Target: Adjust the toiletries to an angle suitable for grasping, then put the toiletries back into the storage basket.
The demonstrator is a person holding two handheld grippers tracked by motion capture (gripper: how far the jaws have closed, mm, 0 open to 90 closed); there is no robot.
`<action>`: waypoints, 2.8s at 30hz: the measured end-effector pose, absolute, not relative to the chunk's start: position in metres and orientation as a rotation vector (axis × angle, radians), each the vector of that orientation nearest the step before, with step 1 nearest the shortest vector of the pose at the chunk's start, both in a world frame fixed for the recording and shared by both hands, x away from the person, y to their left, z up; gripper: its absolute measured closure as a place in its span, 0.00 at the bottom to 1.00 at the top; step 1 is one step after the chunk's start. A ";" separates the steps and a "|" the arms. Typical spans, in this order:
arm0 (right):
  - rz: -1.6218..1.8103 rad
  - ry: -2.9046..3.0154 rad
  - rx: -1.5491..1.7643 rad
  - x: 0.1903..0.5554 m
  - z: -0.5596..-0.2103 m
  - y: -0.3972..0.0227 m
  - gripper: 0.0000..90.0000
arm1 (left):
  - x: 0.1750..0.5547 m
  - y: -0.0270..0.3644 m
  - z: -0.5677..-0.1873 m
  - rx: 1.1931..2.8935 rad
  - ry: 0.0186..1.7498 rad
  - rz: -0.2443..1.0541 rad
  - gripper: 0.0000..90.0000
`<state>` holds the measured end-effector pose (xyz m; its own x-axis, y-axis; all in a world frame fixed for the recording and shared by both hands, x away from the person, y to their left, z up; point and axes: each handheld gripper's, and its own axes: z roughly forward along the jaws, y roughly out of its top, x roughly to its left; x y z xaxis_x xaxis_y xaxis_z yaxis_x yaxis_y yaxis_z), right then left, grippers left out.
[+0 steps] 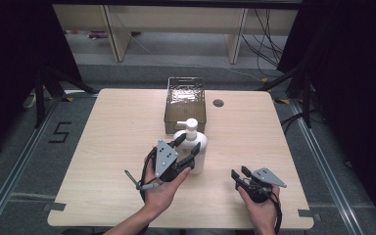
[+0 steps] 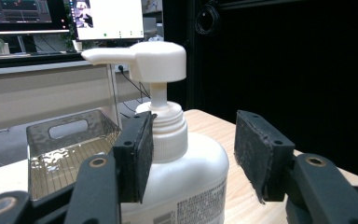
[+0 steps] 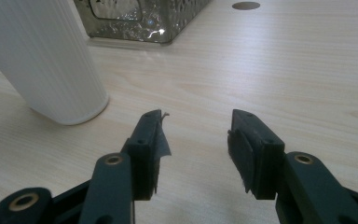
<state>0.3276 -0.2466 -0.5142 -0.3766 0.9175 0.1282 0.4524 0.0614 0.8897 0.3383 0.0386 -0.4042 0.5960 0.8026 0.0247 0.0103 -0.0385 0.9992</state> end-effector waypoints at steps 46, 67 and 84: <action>1.265 1.895 1.401 0.332 -0.514 -0.242 0.59 | 0.373 0.021 -0.385 1.450 0.892 0.799 0.53; 1.243 1.929 1.377 0.334 -0.514 -0.244 0.58 | 0.366 0.019 -0.390 1.360 0.869 0.797 0.65; 1.236 1.931 1.423 0.333 -0.514 -0.241 0.58 | 0.374 0.030 -0.377 1.268 0.794 0.858 0.65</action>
<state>0.3330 -0.2413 -0.5140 -0.3741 0.9148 0.1525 0.5215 0.0715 0.8503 0.3736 0.0302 -0.3774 0.4705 0.8818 -0.0332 -0.1015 0.0915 0.9906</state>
